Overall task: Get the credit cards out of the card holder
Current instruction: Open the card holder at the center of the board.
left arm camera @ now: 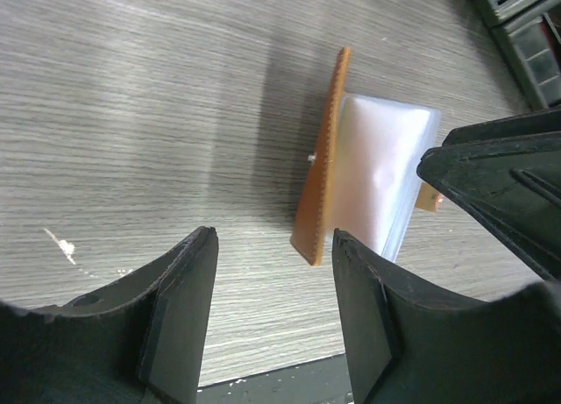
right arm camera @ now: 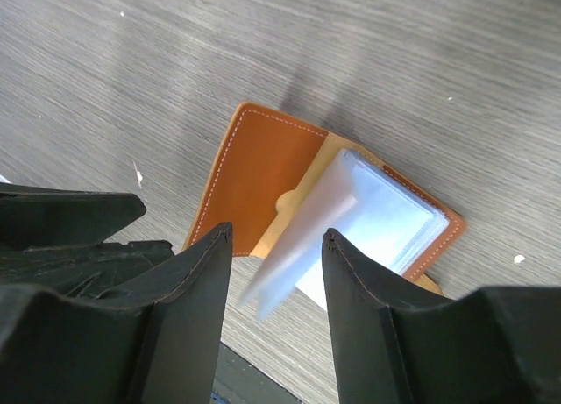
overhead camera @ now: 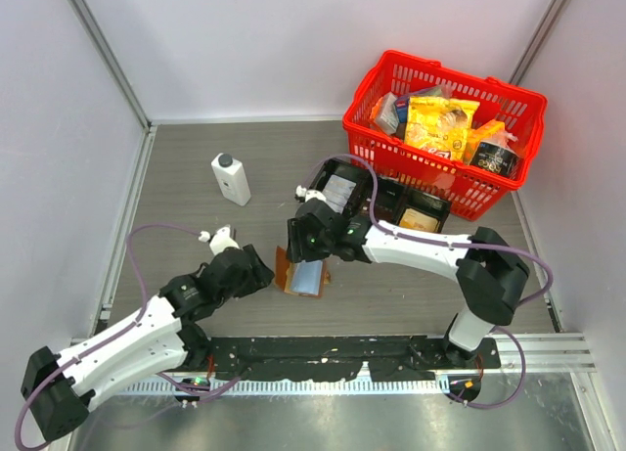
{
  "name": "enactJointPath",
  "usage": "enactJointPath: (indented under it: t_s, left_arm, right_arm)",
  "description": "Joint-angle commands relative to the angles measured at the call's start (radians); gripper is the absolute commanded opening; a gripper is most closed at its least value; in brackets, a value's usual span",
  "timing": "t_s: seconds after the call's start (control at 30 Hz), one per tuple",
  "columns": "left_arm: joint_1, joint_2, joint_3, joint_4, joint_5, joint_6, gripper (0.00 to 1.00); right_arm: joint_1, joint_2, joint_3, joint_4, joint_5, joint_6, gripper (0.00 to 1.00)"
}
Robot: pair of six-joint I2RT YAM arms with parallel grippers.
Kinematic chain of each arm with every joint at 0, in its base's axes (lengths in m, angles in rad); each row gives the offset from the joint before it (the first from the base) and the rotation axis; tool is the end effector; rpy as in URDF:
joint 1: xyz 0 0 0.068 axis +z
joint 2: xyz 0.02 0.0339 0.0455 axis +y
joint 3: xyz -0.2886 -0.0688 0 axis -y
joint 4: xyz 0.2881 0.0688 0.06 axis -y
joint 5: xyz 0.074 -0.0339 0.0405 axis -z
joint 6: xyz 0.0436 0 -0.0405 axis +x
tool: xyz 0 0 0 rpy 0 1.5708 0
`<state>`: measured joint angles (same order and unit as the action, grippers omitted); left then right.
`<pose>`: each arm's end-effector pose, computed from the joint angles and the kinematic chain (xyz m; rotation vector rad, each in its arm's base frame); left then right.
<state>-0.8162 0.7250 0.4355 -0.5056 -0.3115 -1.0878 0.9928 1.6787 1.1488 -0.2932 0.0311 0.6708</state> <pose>0.1317 -0.1206 0.1977 -0.4750 2.3449 -0.5771 0.2251 0.3426 0.2204 -0.3897 2.4955 0.7059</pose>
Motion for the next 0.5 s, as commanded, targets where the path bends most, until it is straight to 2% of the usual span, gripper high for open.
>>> enactJointPath:
  t_s: [0.0, 0.23, 0.47]
  left_arm:
    - [0.0, 0.019, 0.08, 0.025, 0.044, 0.066, 0.59]
    - [0.0, 0.149, 0.098, 0.064, 0.061, 0.089, 0.54]
    - [0.0, 0.277, 0.089, 0.116, 0.098, 0.094, 0.4]
  right_arm:
    - [0.003, -0.059, -0.017, 0.022, 0.061, -0.004, 0.51]
    - [-0.002, -0.039, -0.001, -0.073, 0.15, 0.042, 0.51]
    - [-0.002, -0.019, -0.076, -0.04, 0.109, 0.102, 0.52]
